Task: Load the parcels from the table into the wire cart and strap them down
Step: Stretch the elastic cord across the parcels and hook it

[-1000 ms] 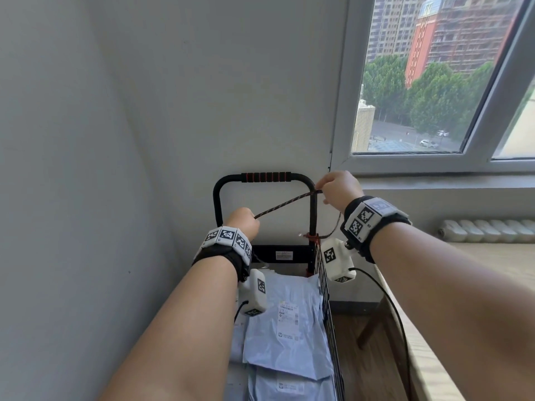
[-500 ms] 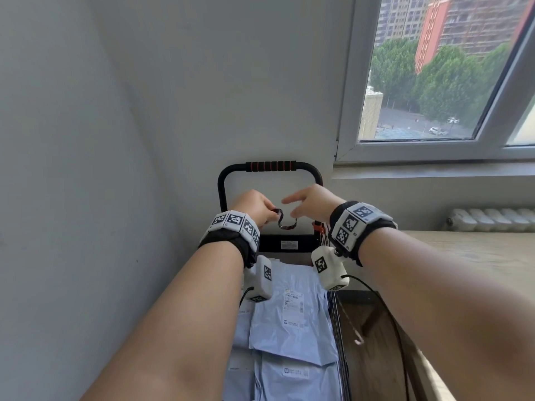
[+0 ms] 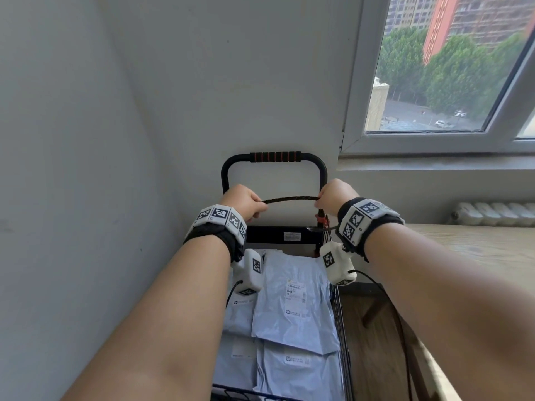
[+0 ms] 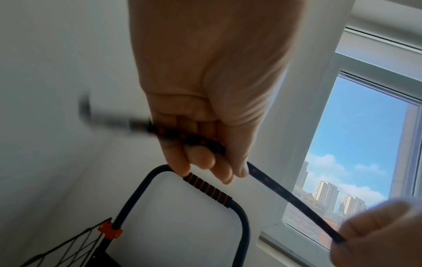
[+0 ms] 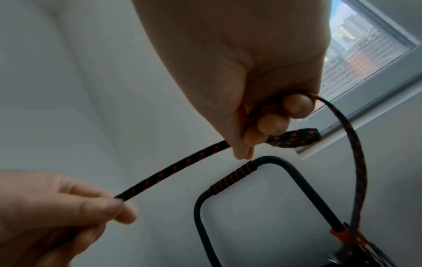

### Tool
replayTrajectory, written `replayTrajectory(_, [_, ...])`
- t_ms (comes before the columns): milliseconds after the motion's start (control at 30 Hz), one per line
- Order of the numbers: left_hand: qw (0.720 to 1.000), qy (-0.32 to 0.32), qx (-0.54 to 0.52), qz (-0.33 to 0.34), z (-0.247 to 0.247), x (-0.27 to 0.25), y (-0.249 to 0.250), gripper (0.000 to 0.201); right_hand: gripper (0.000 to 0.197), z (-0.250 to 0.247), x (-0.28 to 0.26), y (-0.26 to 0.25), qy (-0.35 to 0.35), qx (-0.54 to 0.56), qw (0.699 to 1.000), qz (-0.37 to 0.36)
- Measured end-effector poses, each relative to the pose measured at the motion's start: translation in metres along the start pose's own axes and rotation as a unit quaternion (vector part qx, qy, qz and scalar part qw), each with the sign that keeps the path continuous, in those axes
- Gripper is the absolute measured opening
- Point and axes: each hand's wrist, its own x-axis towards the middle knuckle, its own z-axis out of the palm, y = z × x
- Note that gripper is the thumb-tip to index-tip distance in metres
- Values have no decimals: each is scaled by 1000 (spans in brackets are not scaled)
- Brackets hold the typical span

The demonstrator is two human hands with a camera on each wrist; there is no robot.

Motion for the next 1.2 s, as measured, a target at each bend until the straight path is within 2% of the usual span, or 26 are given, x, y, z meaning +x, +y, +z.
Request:
replayTrajectory(167, [999, -12, -28, -40, -4, -2, -15, 16, 20, -1, 2, 10, -7, 24, 998, 58])
replayTrajectory(267, [998, 4, -16, -56, -3, -1, -19, 13, 26, -1, -4, 0, -58, 28, 998, 14])
replayTrajectory(333, [998, 12, -3, -57, -3, 0, -19, 12, 22, 2, -10, -9, -99, 81, 991, -25])
replayTrajectory(433, [998, 31, 12, -49, -4, 1, -22, 22, 12, 8, -21, -22, -123, 157, 979, -30])
replayTrajectory(633, [993, 38, -44, -99, -1, 0, -40, 28, 5, 38, -15, -36, -166, 109, 979, -44])
replayTrajectory(800, [993, 23, -50, -104, -2, 1, -64, 20, 17, 61, -10, -36, -169, 51, 982, -62])
replayTrajectory(900, [996, 9, -34, -82, -5, 7, -82, 13, 32, 70, -5, -46, -161, 25, 984, -70])
replayTrajectory(1000, [997, -5, -27, -69, -11, 15, -96, 12, 30, 80, -2, -67, -155, 10, 981, -113])
replayTrajectory(1100, [997, -38, -30, -64, -16, 24, -110, 8, 30, 96, 2, -90, -170, 71, 974, -130])
replayTrajectory(1200, [994, -64, -63, -56, -20, 32, -127, 9, 39, 115, 3, -112, -209, 84, 962, -155])
